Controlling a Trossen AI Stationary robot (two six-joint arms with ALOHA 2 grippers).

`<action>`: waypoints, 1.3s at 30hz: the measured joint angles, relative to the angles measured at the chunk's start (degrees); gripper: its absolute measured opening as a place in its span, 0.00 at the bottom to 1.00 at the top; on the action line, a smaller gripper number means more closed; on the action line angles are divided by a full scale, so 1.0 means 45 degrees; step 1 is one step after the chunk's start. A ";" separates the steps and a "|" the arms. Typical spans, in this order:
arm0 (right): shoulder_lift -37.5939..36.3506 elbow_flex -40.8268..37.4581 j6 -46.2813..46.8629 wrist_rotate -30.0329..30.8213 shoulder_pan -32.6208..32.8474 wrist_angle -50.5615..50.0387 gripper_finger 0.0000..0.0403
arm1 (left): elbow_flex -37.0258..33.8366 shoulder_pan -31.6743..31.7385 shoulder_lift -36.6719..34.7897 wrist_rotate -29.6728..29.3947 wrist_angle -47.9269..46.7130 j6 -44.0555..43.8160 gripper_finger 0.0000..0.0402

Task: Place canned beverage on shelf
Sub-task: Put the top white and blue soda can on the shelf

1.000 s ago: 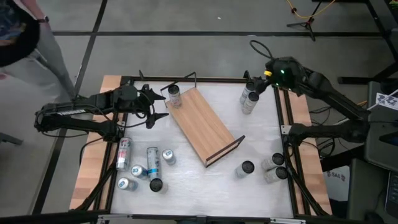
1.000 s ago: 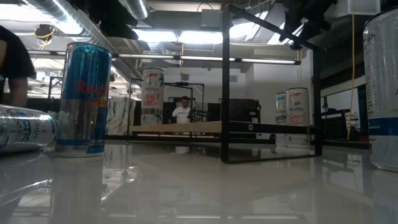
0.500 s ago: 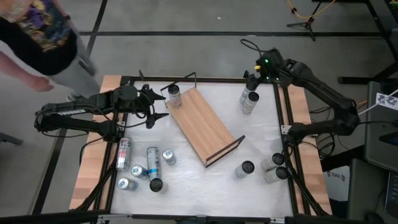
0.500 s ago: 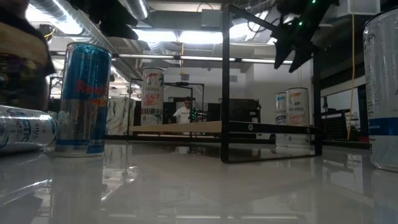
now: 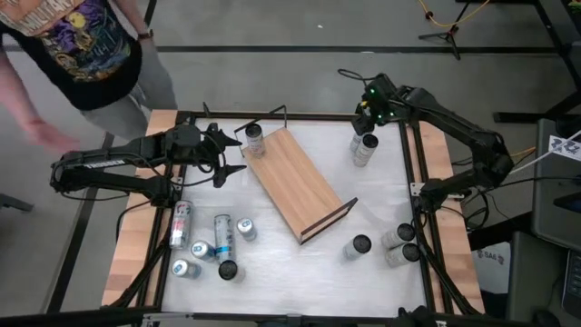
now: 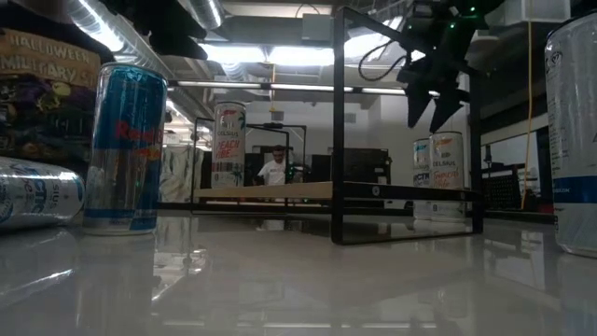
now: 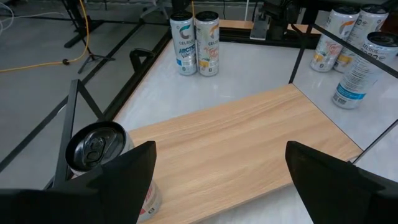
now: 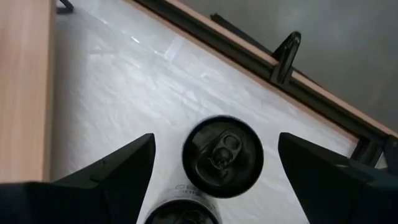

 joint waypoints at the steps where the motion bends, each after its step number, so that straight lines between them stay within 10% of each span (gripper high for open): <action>1: 0.0085 0.0000 0.0000 0.0000 0.0000 -0.0040 0.83 | 0.0000 0.0000 0.0000 0.0000 0.0000 0.0000 0.87; 39: 0.1846 -0.0005 -0.0379 -0.0002 0.0005 -0.0672 0.83 | 0.0000 0.0000 0.0000 0.0003 0.0002 -0.0002 0.87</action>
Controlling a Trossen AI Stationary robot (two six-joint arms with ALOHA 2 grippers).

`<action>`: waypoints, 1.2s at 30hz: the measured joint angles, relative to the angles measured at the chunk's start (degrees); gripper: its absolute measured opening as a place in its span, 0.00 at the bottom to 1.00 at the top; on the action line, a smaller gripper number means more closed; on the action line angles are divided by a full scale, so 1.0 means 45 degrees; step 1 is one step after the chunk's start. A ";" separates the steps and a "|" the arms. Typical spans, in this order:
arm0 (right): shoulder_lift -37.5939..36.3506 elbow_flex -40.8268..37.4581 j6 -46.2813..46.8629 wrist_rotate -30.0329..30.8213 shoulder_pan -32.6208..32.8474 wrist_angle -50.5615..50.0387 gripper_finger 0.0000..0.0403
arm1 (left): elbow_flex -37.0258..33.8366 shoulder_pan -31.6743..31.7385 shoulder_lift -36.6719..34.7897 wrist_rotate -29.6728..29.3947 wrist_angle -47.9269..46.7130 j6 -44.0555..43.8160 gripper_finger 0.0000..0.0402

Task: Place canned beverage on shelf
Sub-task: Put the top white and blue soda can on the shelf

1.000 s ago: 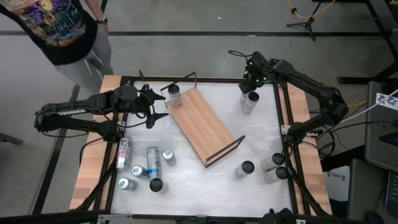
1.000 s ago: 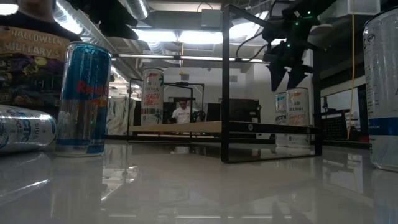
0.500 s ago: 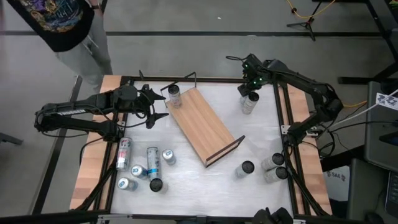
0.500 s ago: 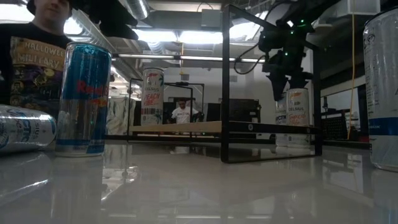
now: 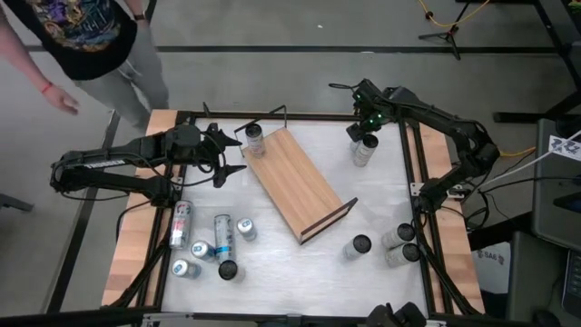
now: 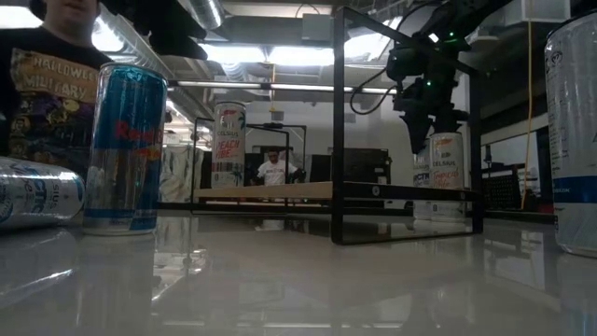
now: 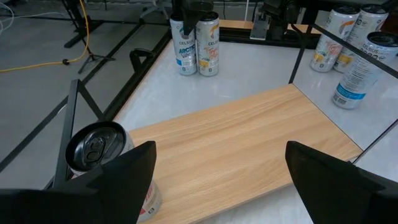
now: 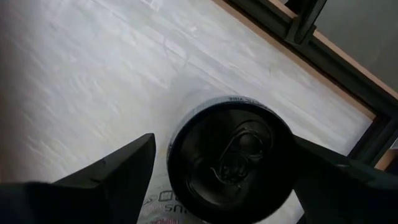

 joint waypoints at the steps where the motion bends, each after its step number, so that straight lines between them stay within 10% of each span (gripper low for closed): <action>1: 0.0000 0.0000 -0.0004 -0.0042 0.0000 0.0005 0.83 | 0.0000 0.0000 0.0000 0.0000 -0.0002 0.0001 0.87; 11: -0.0017 0.0000 -0.0675 -0.0120 0.0000 0.0046 0.61 | 0.0000 0.0000 0.0000 0.0001 0.0001 0.0002 0.87; 36: 0.0010 -0.0015 -0.9350 -0.3173 0.0015 0.0482 0.64 | 0.0000 0.0000 0.0000 -0.0002 -0.0002 -0.0002 0.87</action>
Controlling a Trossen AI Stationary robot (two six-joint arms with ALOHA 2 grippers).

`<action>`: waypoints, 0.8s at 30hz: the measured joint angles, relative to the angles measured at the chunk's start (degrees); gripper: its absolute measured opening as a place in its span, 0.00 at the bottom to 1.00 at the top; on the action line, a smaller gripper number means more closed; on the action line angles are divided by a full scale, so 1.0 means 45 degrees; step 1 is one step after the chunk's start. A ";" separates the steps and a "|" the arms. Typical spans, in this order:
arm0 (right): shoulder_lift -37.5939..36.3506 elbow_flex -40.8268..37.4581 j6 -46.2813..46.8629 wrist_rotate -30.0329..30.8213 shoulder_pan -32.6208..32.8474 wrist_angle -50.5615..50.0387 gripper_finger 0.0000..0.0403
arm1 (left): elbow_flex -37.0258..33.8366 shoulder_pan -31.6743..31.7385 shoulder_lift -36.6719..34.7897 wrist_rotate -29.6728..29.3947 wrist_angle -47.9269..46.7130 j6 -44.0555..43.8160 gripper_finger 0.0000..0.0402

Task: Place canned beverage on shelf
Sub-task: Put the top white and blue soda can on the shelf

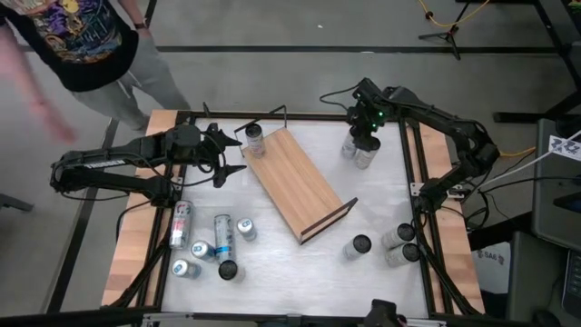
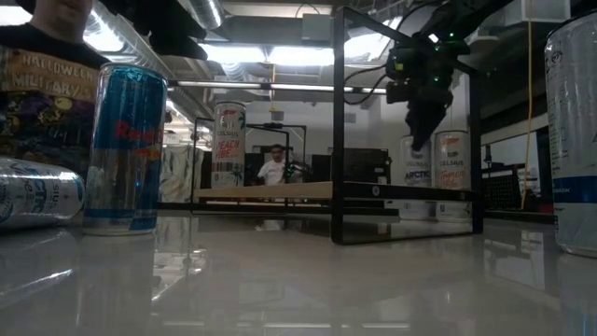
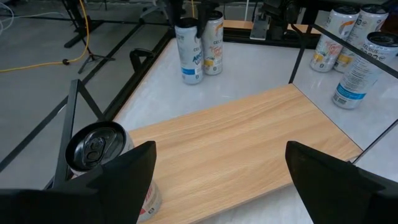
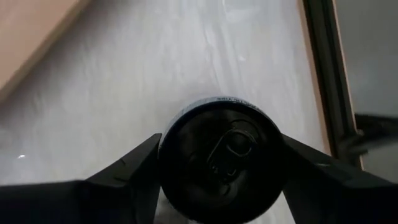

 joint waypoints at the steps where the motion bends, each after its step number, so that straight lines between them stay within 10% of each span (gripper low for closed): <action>1: 0.0000 -0.0001 -0.0089 -0.0134 0.0000 0.0043 0.64 | 0.0000 0.0000 0.0000 0.0000 0.0000 0.0004 0.87; 24: -0.0005 0.0087 -0.0998 0.0694 0.1758 0.0400 0.64 | 0.0000 -0.0004 0.0005 0.0003 0.0005 0.0004 0.87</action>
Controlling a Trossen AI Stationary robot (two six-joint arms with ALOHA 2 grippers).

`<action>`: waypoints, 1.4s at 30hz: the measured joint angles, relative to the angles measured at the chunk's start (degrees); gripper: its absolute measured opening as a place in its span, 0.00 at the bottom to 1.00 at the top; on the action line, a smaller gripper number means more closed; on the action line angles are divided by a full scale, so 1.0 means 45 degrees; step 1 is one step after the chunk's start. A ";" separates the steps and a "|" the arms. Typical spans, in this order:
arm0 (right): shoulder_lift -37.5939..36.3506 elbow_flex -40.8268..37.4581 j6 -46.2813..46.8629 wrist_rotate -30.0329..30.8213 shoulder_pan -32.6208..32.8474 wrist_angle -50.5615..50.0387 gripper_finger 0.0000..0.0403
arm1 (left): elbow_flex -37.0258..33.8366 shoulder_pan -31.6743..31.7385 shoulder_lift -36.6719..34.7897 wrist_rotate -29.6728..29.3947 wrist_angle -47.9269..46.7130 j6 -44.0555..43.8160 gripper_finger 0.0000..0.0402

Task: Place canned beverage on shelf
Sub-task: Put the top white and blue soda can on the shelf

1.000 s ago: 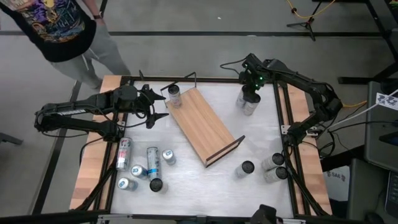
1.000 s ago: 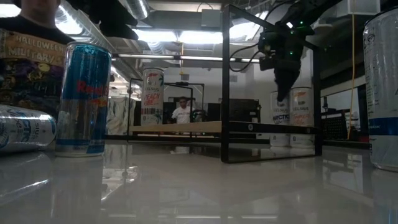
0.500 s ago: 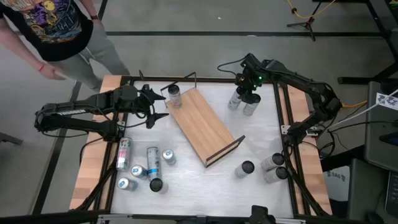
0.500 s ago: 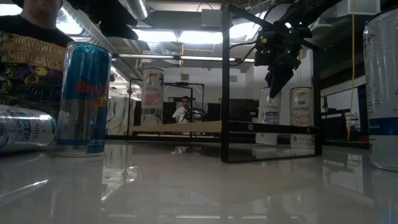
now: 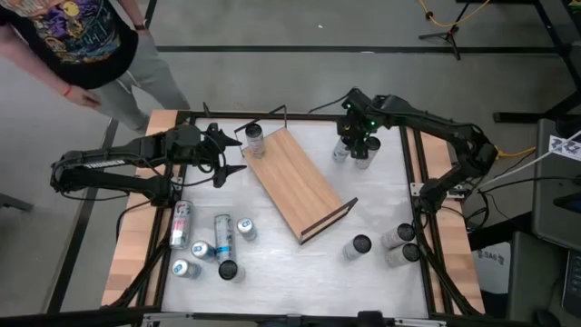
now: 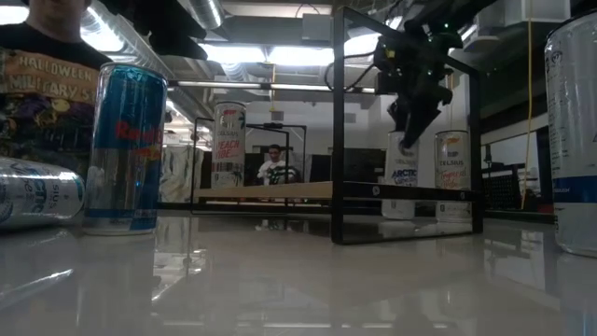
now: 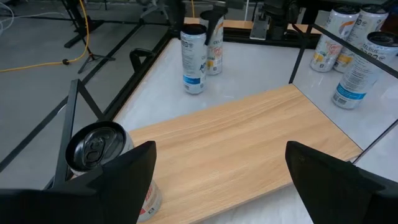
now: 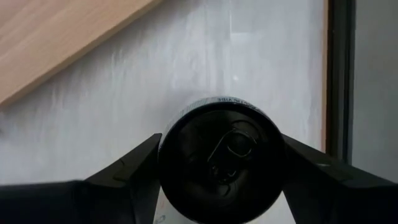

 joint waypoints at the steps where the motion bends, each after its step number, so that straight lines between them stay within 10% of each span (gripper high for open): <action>1: 0.0000 0.0142 0.0003 0.0228 0.0132 -0.0233 0.64 | 0.0000 0.0000 0.0000 0.0001 0.0000 0.0000 0.87; 20: -0.0019 0.5078 0.0533 -0.0284 0.2690 -0.3787 0.64 | 0.0000 0.0001 0.0000 -0.0001 0.0000 0.0000 0.87; 42: -0.0019 0.4518 0.3790 -0.1313 0.6502 -0.4376 0.64 | 0.0000 0.0001 -0.0001 -0.0004 0.0000 0.0000 0.87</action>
